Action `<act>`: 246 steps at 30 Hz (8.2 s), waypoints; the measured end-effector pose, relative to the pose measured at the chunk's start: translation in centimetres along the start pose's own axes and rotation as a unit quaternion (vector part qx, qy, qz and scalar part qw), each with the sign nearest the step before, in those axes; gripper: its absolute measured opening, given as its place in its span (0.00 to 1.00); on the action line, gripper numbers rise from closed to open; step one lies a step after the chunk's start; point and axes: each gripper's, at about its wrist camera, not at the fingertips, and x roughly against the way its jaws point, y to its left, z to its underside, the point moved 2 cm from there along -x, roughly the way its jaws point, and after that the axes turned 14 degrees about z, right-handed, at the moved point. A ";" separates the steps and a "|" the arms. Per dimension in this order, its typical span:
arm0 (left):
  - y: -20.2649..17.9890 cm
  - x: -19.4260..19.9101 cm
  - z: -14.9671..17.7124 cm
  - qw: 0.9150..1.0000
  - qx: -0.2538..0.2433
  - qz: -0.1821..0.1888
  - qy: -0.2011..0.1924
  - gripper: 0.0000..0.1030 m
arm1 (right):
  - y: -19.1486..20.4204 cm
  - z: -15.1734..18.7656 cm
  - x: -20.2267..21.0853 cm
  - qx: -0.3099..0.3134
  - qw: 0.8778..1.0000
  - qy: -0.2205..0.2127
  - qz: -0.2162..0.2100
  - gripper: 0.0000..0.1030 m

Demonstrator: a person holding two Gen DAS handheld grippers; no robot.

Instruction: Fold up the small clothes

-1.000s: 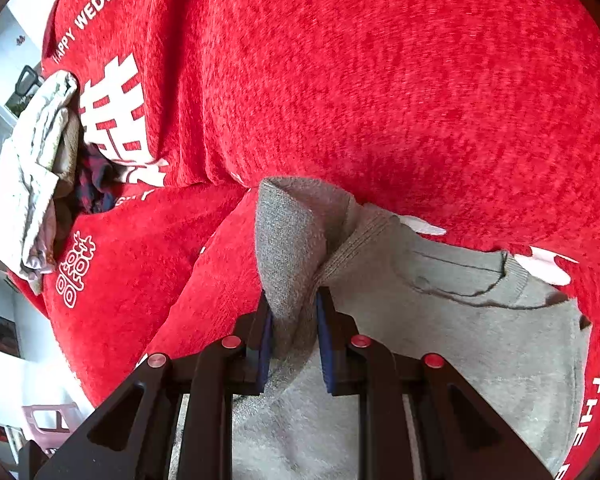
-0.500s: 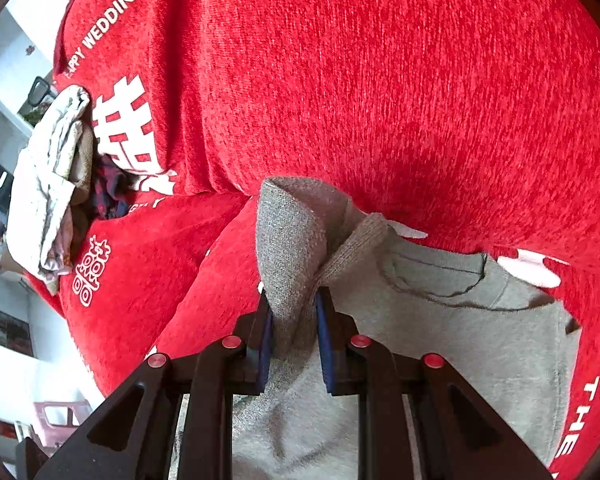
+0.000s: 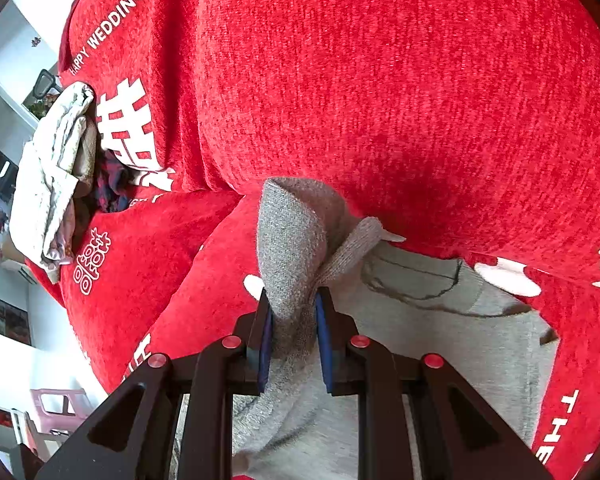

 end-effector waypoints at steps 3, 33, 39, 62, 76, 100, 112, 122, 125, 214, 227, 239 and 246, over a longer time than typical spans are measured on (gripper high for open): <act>-0.8 -0.3 0.0 1.000 -0.007 0.000 0.003 0.16 | -0.5 0.1 0.2 0.006 1.000 -0.001 0.000 0.21; -5.8 -6.5 2.3 0.996 -0.059 -0.008 0.069 0.16 | -15.0 8.2 -5.0 -0.183 0.976 0.064 -0.102 0.61; -6.2 -6.5 2.4 0.995 -0.064 -0.016 0.073 0.16 | -16.6 8.9 -7.3 -0.244 0.953 0.064 -0.165 0.61; -10.9 -5.6 1.9 0.993 -0.103 -0.010 0.065 0.16 | -13.7 4.2 -1.6 -0.102 0.988 -0.007 -0.113 0.13; -15.4 -5.7 1.9 0.988 -0.137 0.011 0.067 0.16 | -16.4 4.2 1.6 -0.092 0.992 -0.025 -0.086 0.13; -19.4 -14.4 9.0 0.959 -0.222 -0.031 0.174 0.22 | -23.9 9.3 -4.5 -0.144 0.989 0.015 -0.042 0.14; -15.0 -6.2 6.6 0.978 -0.163 0.018 0.125 1.00 | -23.6 11.6 1.3 -0.159 0.985 -0.049 -0.037 0.19; -2.1 -5.6 1.0 0.995 0.037 -0.036 0.089 0.99 | -18.3 16.4 1.2 -0.129 0.985 -0.044 -0.102 0.54; 0.4 -7.8 2.3 0.988 0.043 -0.085 0.124 1.00 | -19.7 17.8 0.7 -0.163 0.980 -0.051 -0.106 0.45; -6.7 -14.5 -4.3 0.982 -0.047 0.041 0.179 0.45 | -15.6 15.2 2.9 -0.107 0.988 -0.088 0.071 0.38; -7.1 -8.7 -1.8 0.986 -0.060 0.036 0.152 0.45 | -12.2 18.0 6.4 -0.097 0.987 -0.096 0.084 0.38; -7.1 -4.4 0.4 0.986 -0.089 0.016 0.138 0.32 | -10.2 20.7 7.5 -0.099 0.985 -0.091 0.111 0.35; 2.1 -5.1 -0.2 0.982 0.094 0.096 0.130 1.00 | -14.4 21.7 5.1 -0.145 0.984 -0.050 0.086 0.55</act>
